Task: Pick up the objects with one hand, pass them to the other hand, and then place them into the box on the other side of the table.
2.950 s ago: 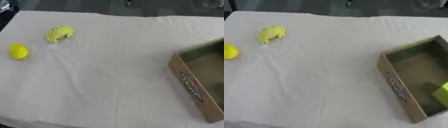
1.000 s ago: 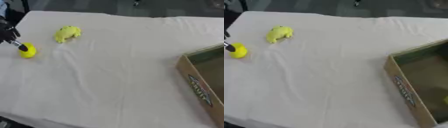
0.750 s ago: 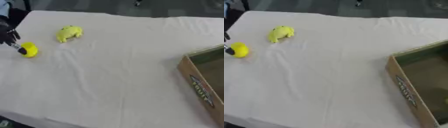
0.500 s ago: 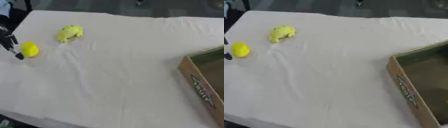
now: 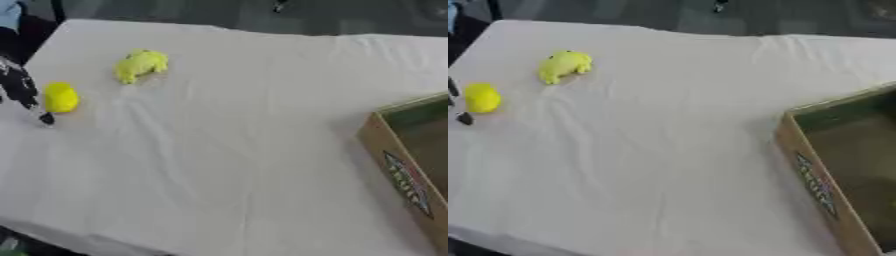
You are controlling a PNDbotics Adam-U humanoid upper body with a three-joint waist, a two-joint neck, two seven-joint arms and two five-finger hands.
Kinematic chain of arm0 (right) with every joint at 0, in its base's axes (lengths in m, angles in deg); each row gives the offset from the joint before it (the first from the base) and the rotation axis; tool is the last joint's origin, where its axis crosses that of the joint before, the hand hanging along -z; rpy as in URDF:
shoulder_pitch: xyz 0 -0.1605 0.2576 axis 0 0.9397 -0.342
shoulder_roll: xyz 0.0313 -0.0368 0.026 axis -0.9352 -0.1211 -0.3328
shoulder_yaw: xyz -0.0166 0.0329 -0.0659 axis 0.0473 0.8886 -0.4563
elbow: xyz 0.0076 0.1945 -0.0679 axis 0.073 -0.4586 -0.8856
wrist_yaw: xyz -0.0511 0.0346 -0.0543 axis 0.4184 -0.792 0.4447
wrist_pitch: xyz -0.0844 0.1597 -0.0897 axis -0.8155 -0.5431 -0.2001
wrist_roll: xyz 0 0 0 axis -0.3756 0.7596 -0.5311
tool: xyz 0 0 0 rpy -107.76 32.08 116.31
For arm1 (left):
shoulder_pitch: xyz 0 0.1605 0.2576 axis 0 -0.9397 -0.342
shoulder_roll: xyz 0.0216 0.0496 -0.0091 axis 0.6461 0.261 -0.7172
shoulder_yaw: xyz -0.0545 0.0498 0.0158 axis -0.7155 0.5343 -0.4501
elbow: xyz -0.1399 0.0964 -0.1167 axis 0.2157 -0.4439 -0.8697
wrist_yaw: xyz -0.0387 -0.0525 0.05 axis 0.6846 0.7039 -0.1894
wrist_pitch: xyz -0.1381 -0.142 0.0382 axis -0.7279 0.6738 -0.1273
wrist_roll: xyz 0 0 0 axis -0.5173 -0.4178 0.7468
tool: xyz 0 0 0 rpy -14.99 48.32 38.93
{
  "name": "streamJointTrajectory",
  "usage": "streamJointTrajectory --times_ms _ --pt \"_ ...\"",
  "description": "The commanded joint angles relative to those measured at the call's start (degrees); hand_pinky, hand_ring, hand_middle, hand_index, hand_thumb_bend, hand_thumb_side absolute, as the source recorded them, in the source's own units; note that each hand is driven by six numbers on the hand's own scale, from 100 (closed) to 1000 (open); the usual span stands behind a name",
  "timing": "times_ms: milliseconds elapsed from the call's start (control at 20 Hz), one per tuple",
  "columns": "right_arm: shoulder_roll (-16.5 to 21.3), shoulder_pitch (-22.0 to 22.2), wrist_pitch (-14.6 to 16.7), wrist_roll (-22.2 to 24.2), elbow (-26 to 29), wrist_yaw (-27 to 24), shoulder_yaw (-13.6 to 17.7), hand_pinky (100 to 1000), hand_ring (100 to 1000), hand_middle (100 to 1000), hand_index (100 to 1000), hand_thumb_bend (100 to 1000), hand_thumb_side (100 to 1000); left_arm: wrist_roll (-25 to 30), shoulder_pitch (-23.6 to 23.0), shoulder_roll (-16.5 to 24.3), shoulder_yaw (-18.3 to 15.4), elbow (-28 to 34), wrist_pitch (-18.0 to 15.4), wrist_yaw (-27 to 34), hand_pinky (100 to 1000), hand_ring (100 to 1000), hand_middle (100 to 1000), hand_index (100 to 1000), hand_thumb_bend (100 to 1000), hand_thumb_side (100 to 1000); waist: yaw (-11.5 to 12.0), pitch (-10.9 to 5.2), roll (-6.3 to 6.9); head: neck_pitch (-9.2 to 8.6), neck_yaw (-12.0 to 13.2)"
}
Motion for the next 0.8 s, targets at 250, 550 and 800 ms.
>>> streamJointTrajectory --times_ms 250,550,800 --pt "0.73 -0.46 -0.98 0.39 0.92 0.34 0.13 1000 925 932 1000 100 526 -5.64 1.57 0.29 -0.68 -0.78 1.94 0.16 728 768 682 723 656 208 -0.2 -0.8 -0.08 -0.14 0.53" --pt "0.55 -0.71 -1.24 0.78 0.92 0.26 0.07 1000 925 932 1000 100 526 -7.92 1.63 -0.68 -1.46 -1.85 3.08 0.87 719 758 669 688 584 206 -0.39 -0.69 -0.2 -0.25 0.69" --pt "0.6 -0.81 -1.31 0.97 0.92 0.09 0.03 1000 926 931 1000 100 526 -6.85 1.53 -1.08 -1.18 -2.64 2.64 1.16 717 754 663 663 504 176 -0.47 -0.7 -0.25 -0.15 0.74"
